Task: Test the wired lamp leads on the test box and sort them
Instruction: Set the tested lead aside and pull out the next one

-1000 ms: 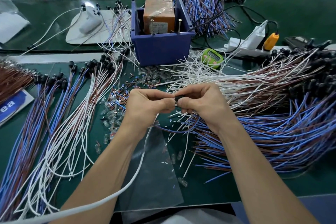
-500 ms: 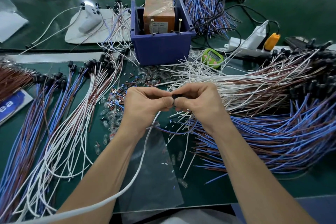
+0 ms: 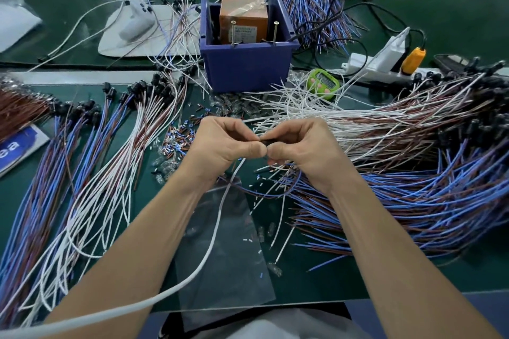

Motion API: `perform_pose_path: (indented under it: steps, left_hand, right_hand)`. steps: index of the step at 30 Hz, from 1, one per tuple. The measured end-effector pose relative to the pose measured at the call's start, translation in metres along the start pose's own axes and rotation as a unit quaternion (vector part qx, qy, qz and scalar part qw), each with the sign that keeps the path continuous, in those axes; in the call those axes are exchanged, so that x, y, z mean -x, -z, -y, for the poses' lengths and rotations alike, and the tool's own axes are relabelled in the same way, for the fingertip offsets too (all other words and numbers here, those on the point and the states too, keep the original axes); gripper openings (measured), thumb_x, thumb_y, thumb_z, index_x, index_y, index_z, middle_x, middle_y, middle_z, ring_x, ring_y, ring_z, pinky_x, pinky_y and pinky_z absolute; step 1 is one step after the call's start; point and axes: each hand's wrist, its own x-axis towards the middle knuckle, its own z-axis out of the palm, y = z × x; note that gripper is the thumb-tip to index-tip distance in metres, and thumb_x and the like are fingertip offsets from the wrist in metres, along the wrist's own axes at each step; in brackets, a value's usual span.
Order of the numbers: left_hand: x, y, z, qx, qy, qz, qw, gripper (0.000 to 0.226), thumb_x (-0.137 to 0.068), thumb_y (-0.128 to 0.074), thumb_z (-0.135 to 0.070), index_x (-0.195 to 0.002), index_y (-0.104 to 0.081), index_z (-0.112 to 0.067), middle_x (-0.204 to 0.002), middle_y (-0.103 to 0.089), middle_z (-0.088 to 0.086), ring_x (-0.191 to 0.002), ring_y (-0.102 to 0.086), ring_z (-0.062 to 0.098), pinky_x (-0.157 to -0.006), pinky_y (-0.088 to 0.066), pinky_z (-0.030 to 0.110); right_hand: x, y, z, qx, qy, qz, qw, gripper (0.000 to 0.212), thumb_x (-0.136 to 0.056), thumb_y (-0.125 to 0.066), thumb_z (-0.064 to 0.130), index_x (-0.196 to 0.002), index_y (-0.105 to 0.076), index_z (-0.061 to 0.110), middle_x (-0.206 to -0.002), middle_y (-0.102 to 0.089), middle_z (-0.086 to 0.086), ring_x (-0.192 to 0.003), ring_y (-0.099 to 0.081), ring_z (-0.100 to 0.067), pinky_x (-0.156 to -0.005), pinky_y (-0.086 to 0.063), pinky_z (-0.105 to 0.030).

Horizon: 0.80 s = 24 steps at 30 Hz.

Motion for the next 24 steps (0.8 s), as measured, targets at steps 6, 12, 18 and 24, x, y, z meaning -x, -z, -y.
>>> perform_pose_path:
  steps: [6, 12, 18, 24]
  left_hand:
    - [0.003, -0.003, -0.018, -0.1, -0.009, 0.004, 0.995, 0.044, -0.074, -0.09, -0.008, -0.114, -0.076, -0.022, -0.1, -0.079, 0.002, -0.09, -0.074, 0.008, -0.09, -0.06, 0.027]
    - [0.007, -0.038, -0.014, -0.142, 0.019, 0.149, 0.978, 0.042, -0.086, -0.074, -0.005, -0.124, -0.073, -0.023, -0.084, -0.079, 0.0, -0.064, -0.068, 0.016, -0.066, -0.057, 0.026]
    - [-0.01, -0.02, -0.019, -0.253, -0.036, 0.021, 0.967, 0.023, -0.091, -0.074, -0.014, -0.104, -0.082, -0.031, -0.068, -0.074, -0.016, -0.058, -0.054, -0.002, -0.061, -0.042, 0.017]
    - [-0.001, 0.042, -0.037, -0.341, -0.012, 0.009, 0.94, 0.017, -0.083, -0.084, -0.017, -0.086, -0.084, -0.034, -0.062, -0.073, -0.015, -0.046, -0.056, -0.005, -0.048, -0.037, 0.004]
  right_hand:
    - [-0.013, 0.0, 0.02, -0.107, 0.008, -0.151, 0.983, 0.009, -0.094, -0.067, 0.0, -0.096, -0.073, 0.007, -0.067, -0.072, -0.005, -0.043, -0.055, -0.011, -0.045, -0.042, -0.019]
    - [-0.031, 0.011, 0.05, -0.358, 0.021, -0.239, 0.903, 0.022, -0.104, -0.056, 0.019, -0.089, -0.066, 0.005, -0.058, -0.062, -0.001, -0.039, -0.041, -0.006, -0.046, -0.031, -0.017]
    - [-0.029, 0.02, 0.034, -0.464, -0.057, -0.077, 0.88, 0.04, -0.104, -0.047, 0.026, -0.082, -0.074, 0.005, -0.058, -0.057, -0.002, -0.043, -0.041, -0.01, -0.047, -0.037, -0.021]
    - [-0.02, 0.061, 0.034, -0.196, -0.067, -0.133, 0.969, 0.044, -0.106, -0.048, 0.024, -0.074, -0.073, 0.007, -0.046, -0.039, -0.002, -0.04, -0.022, -0.012, -0.047, -0.017, -0.029]
